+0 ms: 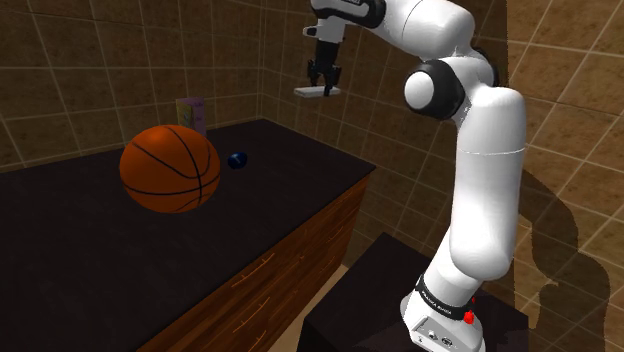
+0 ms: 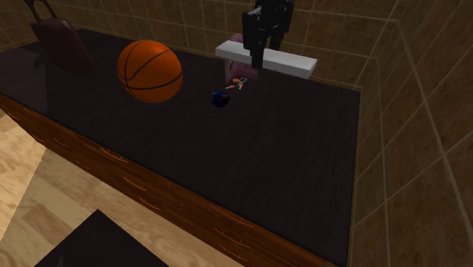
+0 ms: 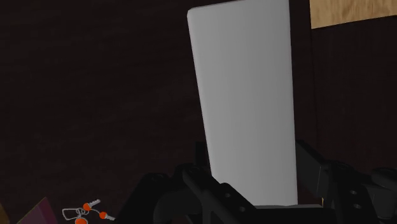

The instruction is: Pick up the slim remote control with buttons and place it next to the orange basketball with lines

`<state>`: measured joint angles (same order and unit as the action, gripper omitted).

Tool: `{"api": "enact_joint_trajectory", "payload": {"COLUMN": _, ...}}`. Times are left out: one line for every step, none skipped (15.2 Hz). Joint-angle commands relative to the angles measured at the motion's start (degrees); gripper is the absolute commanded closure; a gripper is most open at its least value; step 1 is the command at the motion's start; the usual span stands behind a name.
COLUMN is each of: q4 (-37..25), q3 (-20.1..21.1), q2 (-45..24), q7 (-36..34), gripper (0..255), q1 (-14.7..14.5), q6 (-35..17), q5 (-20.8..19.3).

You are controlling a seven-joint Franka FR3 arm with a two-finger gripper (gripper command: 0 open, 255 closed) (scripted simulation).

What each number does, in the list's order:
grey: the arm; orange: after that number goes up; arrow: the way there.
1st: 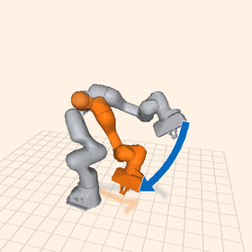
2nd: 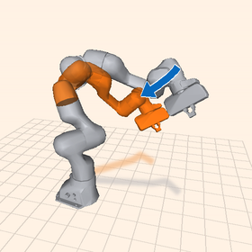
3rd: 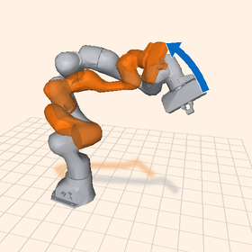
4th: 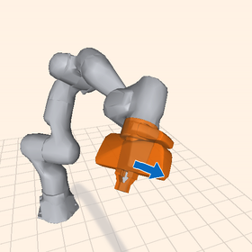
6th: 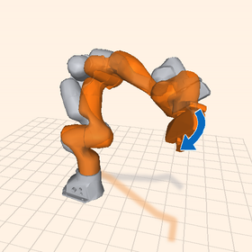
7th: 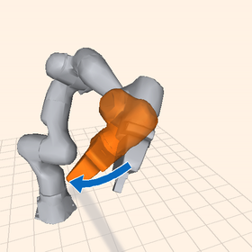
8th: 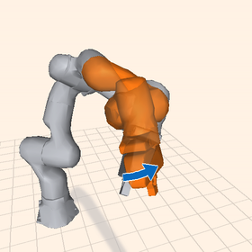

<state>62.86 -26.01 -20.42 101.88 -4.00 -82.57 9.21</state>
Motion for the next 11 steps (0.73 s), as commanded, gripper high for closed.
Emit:
{"api": "enact_joint_trajectory", "payload": {"q4": 5.2, "q3": 0.4, "q2": 3.7, "q7": -2.6, "gripper": 255, "q1": -3.1, "q6": -1.8, "q5": -1.8}}
{"api": "enact_joint_trajectory", "payload": {"q4": 7.2, "q3": 0.8, "q2": 5.2, "q7": -4.0, "gripper": 255, "q1": -4.5, "q6": -2.4, "q5": -2.5}}
{"api": "enact_joint_trajectory", "payload": {"q4": 8.9, "q3": 1.1, "q2": 6.6, "q7": -5.4, "gripper": 255, "q1": -5.8, "q6": -3.0, "q5": -3.2}}
{"api": "enact_joint_trajectory", "payload": {"q4": 10.6, "q3": 1.6, "q2": 7.9, "q7": -6.8, "gripper": 255, "q1": -7.0, "q6": -3.5, "q5": -3.9}}
{"api": "enact_joint_trajectory", "payload": {"q4": 12.1, "q3": 2.1, "q2": 9.1, "q7": -8.3, "gripper": 255, "q1": -8.2, "q6": -3.9, "q5": -4.5}}
{"api": "enact_joint_trajectory", "payload": {"q4": 13.5, "q3": 2.6, "q2": 10.2, "q7": -9.7, "gripper": 255, "q1": -9.3, "q6": -4.3, "q5": -5.0}}
{"api": "enact_joint_trajectory", "payload": {"q4": 14.7, "q3": 3.2, "q2": 11.2, "q7": -11.2, "gripper": 255, "q1": -10.3, "q6": -4.7, "q5": -5.6}}
{"api": "enact_joint_trajectory", "payload": {"q4": 15.9, "q3": 3.7, "q2": 12.2, "q7": -12.7, "gripper": 255, "q1": -11.3, "q6": -5.0, "q5": -6.0}}
{"api": "enact_joint_trajectory", "payload": {"q4": 17.0, "q3": 4.3, "q2": 13.0, "q7": -14.1, "gripper": 255, "q1": -12.3, "q6": -5.3, "q5": -6.5}}
{"api": "enact_joint_trajectory", "payload": {"q4": 17.9, "q3": 4.9, "q2": 13.8, "q7": -15.6, "gripper": 255, "q1": -13.2, "q6": -5.5, "q5": -6.8}}
{"api": "enact_joint_trajectory", "payload": {"q4": 18.8, "q3": 5.5, "q2": 14.6, "q7": -17.0, "gripper": 255, "q1": -14.1, "q6": -5.7, "q5": -7.2}}
